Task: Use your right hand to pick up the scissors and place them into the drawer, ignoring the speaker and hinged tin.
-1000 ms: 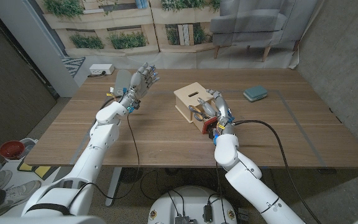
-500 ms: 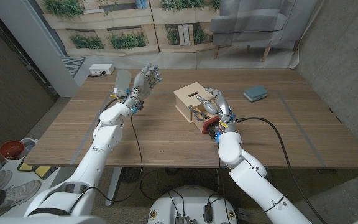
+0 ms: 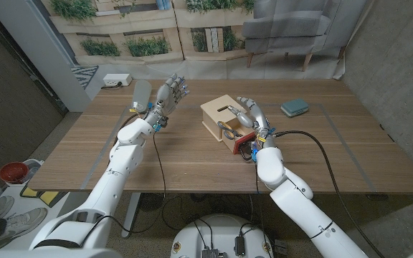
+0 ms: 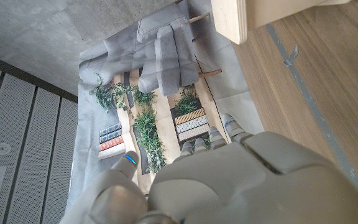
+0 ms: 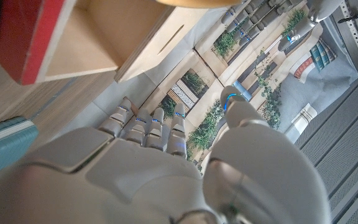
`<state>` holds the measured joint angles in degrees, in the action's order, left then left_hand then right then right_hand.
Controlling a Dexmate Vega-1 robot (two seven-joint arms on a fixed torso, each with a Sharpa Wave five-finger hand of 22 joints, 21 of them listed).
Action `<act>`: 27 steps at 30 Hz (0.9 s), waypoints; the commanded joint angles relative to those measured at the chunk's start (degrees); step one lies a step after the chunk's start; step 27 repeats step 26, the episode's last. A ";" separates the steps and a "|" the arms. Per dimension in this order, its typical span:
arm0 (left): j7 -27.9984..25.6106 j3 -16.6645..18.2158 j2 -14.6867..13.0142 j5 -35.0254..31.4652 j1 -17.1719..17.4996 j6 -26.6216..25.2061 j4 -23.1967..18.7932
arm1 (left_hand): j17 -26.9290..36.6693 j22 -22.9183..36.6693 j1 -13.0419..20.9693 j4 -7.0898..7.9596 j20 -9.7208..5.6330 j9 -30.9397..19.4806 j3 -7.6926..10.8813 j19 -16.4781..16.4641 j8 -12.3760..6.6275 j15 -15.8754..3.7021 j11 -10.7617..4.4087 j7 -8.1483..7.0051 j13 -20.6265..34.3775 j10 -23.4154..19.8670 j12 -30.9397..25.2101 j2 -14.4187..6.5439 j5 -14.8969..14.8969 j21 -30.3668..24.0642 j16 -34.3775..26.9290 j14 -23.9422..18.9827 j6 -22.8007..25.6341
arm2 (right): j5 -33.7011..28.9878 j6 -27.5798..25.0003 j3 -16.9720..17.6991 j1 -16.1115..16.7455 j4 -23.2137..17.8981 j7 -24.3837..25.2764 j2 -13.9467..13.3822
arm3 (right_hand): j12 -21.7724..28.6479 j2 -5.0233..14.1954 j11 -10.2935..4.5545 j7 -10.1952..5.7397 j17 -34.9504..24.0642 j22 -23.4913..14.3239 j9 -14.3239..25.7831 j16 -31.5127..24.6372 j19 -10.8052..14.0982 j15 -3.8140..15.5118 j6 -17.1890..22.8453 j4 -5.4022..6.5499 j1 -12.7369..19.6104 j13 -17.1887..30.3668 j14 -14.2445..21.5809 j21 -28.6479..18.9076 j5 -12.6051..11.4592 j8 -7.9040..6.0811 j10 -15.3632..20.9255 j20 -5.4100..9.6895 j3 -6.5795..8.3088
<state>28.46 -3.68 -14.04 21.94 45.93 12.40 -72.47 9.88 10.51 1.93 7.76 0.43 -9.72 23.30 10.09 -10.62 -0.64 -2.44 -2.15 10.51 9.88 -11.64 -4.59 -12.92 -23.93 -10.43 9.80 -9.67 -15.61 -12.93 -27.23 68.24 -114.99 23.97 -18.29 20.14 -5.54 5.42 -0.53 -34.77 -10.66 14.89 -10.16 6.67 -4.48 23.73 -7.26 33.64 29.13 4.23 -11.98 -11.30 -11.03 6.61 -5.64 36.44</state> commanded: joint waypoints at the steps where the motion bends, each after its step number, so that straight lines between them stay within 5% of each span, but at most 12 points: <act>1: 3.41 0.53 -1.00 1.24 -0.55 1.07 1.98 | 0.15 0.32 0.28 0.01 0.58 -0.25 -0.35 2.37 0.19 0.08 -0.28 -0.49 0.12 2.83 0.13 -0.58 -0.04 0.05 -0.06 3.97 -0.38 | 1.95 2.22 2.33 -0.77 0.12 -1.01 -1.31 | -0.26 0.06 0.28 0.08 0.15 -0.06 0.12 -0.28 -0.31 -0.27 -0.30 0.28 -0.82 -0.24 -0.38 0.03 0.26 -0.34 0.08 0.02 -0.26; 27: 5.01 1.94 -2.99 2.61 1.88 -0.08 -0.45 | 0.15 0.34 0.33 -0.03 0.89 -0.25 -0.43 2.29 0.13 0.08 -0.34 -0.63 0.11 2.83 0.13 -0.62 -0.04 0.28 -0.05 4.00 -0.21 | 4.11 5.30 3.83 0.22 -0.90 -0.74 -1.77 | -1.21 -0.07 0.71 0.83 2.20 -0.07 -0.31 -1.31 0.02 -0.45 2.34 2.07 -6.70 -2.44 1.11 -0.23 0.94 -1.47 2.86 0.04 -2.18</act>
